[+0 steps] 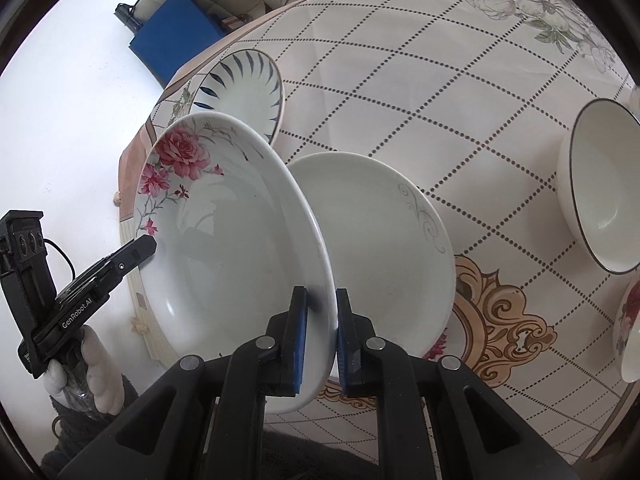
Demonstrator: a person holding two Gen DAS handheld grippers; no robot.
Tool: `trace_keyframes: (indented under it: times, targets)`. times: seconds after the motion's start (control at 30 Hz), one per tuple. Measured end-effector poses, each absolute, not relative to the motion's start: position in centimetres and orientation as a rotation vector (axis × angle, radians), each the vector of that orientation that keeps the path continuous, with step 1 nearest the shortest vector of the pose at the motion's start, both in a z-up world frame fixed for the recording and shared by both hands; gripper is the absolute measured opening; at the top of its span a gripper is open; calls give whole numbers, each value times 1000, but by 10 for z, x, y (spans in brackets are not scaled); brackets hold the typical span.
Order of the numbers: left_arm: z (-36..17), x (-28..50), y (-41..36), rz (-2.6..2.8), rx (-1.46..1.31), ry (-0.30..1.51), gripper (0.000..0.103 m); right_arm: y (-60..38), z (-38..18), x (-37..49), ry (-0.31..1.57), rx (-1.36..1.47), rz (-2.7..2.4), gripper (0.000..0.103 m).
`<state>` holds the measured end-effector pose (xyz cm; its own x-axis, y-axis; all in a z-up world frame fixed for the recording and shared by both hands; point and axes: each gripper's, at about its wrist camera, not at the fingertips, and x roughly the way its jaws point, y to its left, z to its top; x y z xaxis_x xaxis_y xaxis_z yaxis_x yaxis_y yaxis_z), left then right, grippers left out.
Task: Organize plates and bowls
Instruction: 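Lower the pink-rose plate onto the grey-floral plate and open the right tool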
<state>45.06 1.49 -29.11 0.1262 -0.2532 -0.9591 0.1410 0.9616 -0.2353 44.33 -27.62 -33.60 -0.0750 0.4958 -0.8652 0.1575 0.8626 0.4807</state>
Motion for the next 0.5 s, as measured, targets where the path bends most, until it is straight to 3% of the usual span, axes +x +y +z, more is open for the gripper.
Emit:
trace_keyframes:
  times: [0.5]
  targets:
    - [-357, 447, -30, -293, 5, 1542, 17, -314, -393, 424, 1719, 515, 222, 14]
